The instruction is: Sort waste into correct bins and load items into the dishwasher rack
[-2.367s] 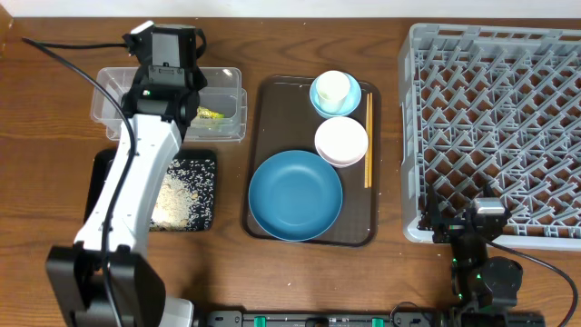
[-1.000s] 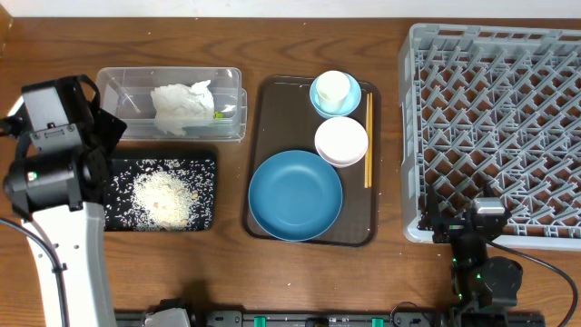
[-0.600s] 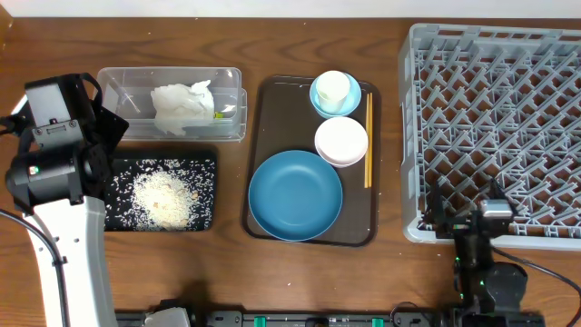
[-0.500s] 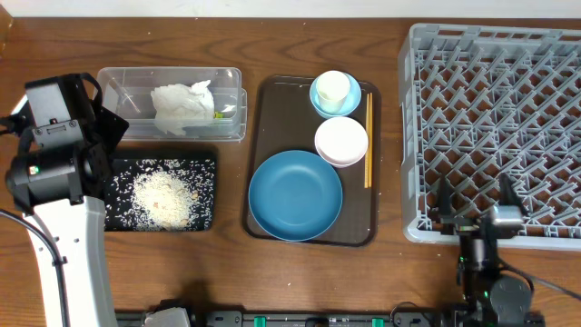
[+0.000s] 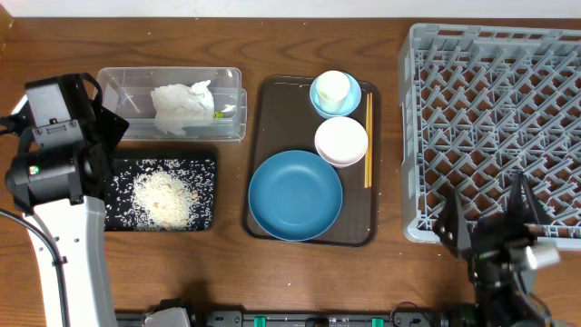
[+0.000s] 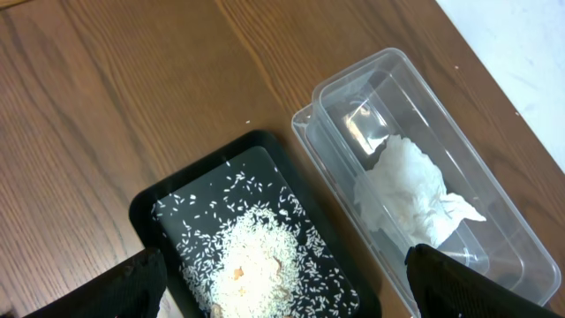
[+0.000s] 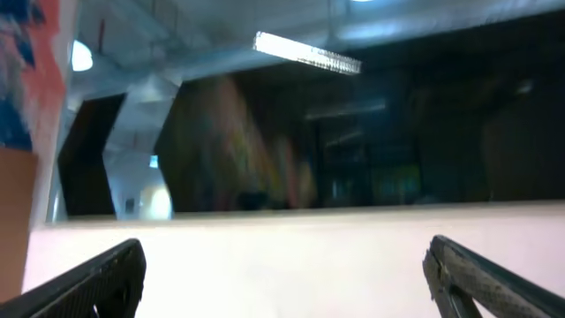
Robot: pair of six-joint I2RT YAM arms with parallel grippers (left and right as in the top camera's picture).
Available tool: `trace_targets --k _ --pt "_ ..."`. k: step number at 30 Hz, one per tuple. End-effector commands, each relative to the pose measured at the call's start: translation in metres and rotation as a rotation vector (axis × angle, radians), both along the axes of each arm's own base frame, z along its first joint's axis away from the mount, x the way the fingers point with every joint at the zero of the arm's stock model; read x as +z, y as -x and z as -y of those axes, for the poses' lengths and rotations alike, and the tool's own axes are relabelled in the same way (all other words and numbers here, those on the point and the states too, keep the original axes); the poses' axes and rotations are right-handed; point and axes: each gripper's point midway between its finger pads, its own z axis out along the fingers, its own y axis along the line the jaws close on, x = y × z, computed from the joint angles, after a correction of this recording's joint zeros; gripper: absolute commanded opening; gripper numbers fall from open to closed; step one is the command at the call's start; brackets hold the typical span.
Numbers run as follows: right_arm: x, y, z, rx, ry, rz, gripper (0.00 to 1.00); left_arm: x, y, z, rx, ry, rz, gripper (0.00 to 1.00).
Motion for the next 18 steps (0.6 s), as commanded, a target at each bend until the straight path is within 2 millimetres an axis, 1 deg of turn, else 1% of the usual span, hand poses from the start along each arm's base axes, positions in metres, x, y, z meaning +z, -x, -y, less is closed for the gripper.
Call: trace_targets --k 1,3,6,9,12,15,18 --pt "0.029 -0.006 -0.024 0.072 0.159 -0.014 0.99 -0.002 0.002 -0.005 0.027 -0.008 -0.009 0.89" --pt "0.038 -0.021 -0.041 0.153 0.247 -0.070 0.99 -0.002 0.002 -0.005 0.027 -0.008 -0.009 0.89" --pt "0.049 -0.040 -0.072 0.375 0.356 -0.178 0.99 -0.002 0.002 -0.005 0.027 -0.008 -0.009 0.89" --pt "0.063 -0.049 -0.099 0.619 0.439 -0.255 0.99 -0.002 0.002 -0.005 0.027 -0.008 -0.009 0.89" --pt "0.076 -0.060 -0.118 0.811 0.470 -0.327 0.99 -0.002 0.002 -0.005 0.027 -0.008 -0.008 0.90" --pt "0.076 -0.064 -0.136 0.979 0.504 -0.363 0.99 -0.002 0.002 -0.005 0.027 -0.008 -0.008 0.90" --pt "0.066 -0.063 -0.156 1.139 0.523 -0.384 0.99 -0.002 0.002 -0.005 0.027 -0.008 -0.008 0.90"
